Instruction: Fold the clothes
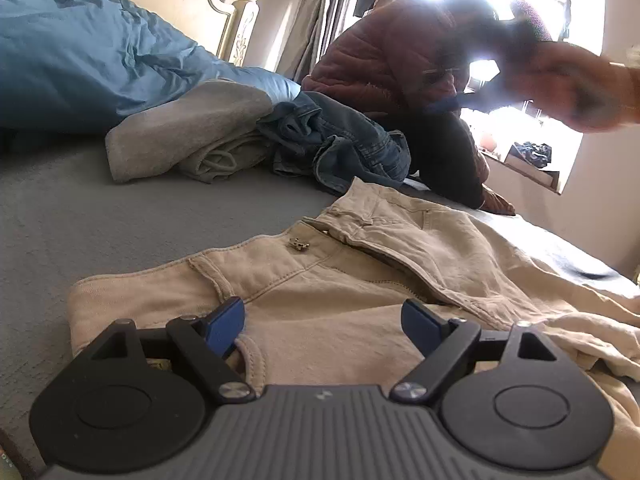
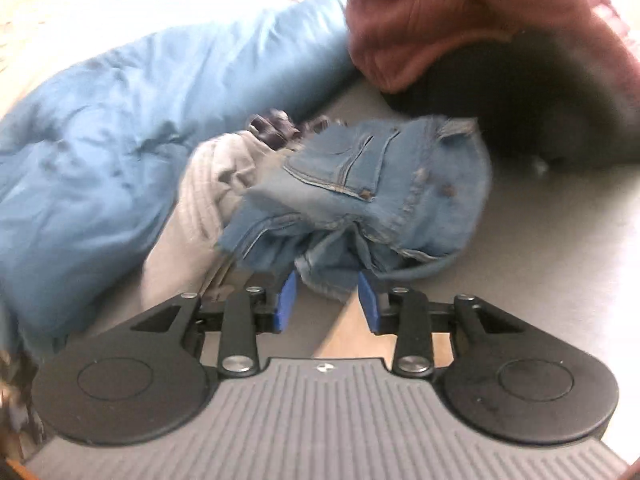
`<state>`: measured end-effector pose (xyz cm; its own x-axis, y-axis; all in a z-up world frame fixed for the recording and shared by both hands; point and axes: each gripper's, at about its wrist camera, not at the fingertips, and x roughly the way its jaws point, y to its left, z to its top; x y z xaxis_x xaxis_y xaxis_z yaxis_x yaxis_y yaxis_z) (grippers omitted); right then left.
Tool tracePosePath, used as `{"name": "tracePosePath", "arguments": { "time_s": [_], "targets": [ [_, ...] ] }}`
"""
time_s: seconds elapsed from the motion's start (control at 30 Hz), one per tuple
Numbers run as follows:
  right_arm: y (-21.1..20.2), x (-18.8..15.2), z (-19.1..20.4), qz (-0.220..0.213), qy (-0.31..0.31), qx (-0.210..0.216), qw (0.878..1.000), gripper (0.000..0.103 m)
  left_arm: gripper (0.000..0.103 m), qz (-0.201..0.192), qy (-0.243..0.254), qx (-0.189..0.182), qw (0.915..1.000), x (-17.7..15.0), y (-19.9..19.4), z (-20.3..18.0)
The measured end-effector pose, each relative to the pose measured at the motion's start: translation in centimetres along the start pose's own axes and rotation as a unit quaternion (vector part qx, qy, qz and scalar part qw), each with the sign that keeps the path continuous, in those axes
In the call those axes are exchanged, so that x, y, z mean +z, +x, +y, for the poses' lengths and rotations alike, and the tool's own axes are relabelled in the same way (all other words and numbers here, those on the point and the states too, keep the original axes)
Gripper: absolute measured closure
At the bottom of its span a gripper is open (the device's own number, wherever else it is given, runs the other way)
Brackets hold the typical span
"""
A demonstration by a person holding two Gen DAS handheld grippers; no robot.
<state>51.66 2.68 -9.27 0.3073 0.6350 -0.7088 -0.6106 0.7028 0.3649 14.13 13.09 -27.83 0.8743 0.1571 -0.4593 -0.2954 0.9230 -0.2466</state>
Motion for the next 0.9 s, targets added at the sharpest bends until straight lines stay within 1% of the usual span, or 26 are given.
{"name": "tracePosePath", "arguments": {
  "time_s": [0.07,0.13,0.2,0.33,0.37,0.4,0.43,0.47,0.5,0.57,0.6,0.63,0.7,0.8,0.83,0.9],
  "targets": [
    [-1.4,-0.7,-0.2,0.002,-0.009,-0.023,1.0,0.068,0.016,-0.001,0.003,0.006,1.0,0.0,-0.2,-0.2],
    [-0.9,-1.6,-0.4,0.006,-0.003,-0.039,0.999,0.068,0.016,0.003,0.008,0.013,0.9999,0.1,-0.3,-0.4],
    [0.9,-2.5,-0.9,0.002,0.02,-0.029,0.999,0.069,0.016,0.005,0.012,0.018,0.9997,0.1,-0.4,-0.5],
    [8.6,-2.7,0.7,0.022,0.049,0.018,0.998,0.07,0.015,0.0,0.005,0.035,0.9994,-0.4,-0.5,-0.2],
    [10.9,-2.9,1.2,0.034,0.06,0.03,0.997,0.07,0.014,0.0,0.006,0.036,0.9993,-0.5,-0.4,-0.2],
    [13.3,-3.0,1.8,0.045,0.068,0.03,0.996,0.071,0.014,-0.001,0.007,0.037,0.9993,-0.6,-0.3,-0.2],
    [15.3,-3.0,2.2,0.053,0.068,0.021,0.996,0.072,0.013,-0.002,0.008,0.037,0.9993,-0.7,-0.3,-0.2],
    [17.0,-2.8,2.5,0.06,0.054,-0.01,0.997,0.073,0.012,-0.004,0.009,0.036,0.9993,-0.7,-0.3,-0.2],
    [18.5,-2.4,2.6,0.063,0.029,-0.063,0.996,0.076,0.012,-0.006,0.01,0.036,0.9993,-0.8,-0.3,-0.2],
    [19.9,-0.8,1.2,0.053,0.037,-0.112,0.992,0.087,0.011,-0.008,0.012,0.034,0.9993,-0.9,-0.2,-0.2],
    [20.2,0.3,0.2,0.042,0.056,-0.121,0.99,0.093,0.011,-0.01,0.012,0.032,0.9994,-1.0,-0.2,-0.2],
    [20.4,1.2,-0.5,0.033,0.068,-0.124,0.989,0.094,0.011,-0.01,0.014,0.032,0.9993,-1.0,-0.1,-0.3],
    [21.3,3.0,-1.1,0.024,0.062,-0.144,0.987,0.101,0.01,-0.012,0.018,0.033,0.9992,-1.1,0.0,-0.4],
    [21.8,3.8,-1.9,0.02,0.074,-0.144,0.987,0.102,0.01,-0.015,0.017,0.029,0.9993,-1.3,0.0,-0.2],
    [21.5,3.5,-2.0,0.021,0.077,-0.138,0.987,0.101,0.01,-0.016,0.015,0.028,0.9994,-1.3,-0.1,-0.1],
    [19.9,2.7,-1.9,0.037,0.073,-0.113,0.99,0.096,0.01,-0.02,0.009,0.021,0.9995,-1.3,-0.3,0.1]
  ]
}}
